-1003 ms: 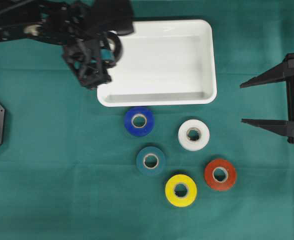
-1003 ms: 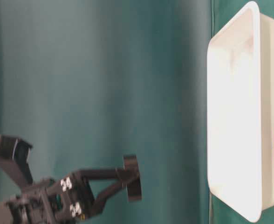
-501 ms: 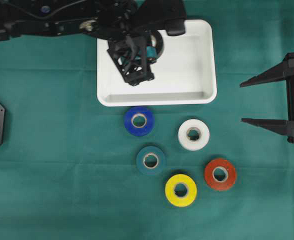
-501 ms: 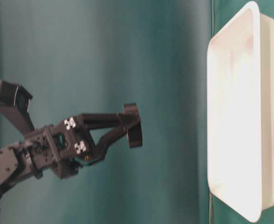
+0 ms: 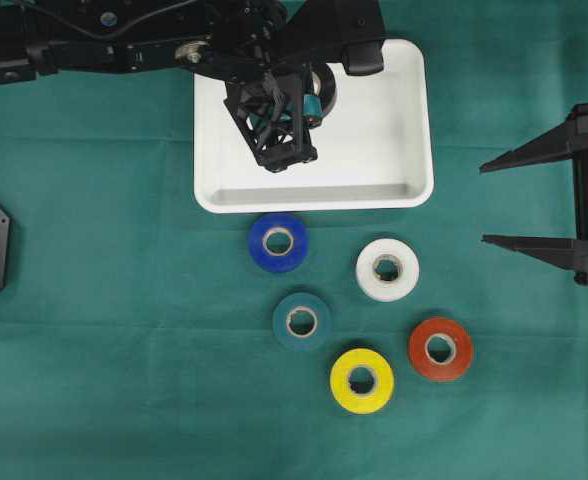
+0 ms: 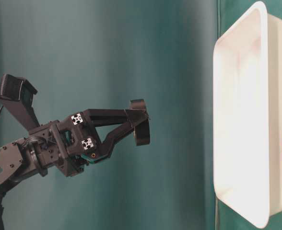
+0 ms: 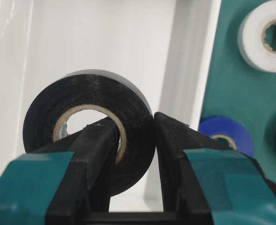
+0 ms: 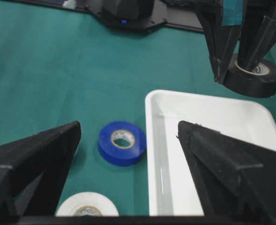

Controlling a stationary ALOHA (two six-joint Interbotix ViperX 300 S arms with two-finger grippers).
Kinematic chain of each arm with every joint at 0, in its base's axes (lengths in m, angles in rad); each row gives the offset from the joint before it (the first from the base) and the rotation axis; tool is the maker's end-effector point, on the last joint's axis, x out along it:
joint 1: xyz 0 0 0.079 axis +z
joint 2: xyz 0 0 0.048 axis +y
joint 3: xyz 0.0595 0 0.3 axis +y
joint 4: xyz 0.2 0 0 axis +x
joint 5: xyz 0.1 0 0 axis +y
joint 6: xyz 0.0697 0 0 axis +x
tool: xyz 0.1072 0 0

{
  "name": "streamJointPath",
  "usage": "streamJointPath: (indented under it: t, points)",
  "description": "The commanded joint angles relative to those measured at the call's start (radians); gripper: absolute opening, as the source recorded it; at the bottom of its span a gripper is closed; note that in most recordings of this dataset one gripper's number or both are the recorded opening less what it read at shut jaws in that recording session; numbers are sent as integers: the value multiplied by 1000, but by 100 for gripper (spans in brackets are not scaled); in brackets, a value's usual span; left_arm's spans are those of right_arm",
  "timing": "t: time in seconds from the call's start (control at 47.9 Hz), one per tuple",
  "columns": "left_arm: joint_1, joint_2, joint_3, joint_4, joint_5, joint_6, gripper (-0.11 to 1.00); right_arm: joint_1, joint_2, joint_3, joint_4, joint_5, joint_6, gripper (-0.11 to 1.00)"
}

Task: Pick up the tape from a random location and place it into the white case.
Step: 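Carry the black tape roll over the white tray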

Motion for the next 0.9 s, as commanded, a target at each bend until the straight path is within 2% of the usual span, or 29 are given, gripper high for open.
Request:
streamJointPath:
  t: [0.0,0.877]
  points:
    - [-2,-21,-21,3,-3,2,19,-2,5,-28,0,-5,0,92]
    - [0,-25,-12,3,-3,2,19,-2,5,-29,0,-5,2,92]
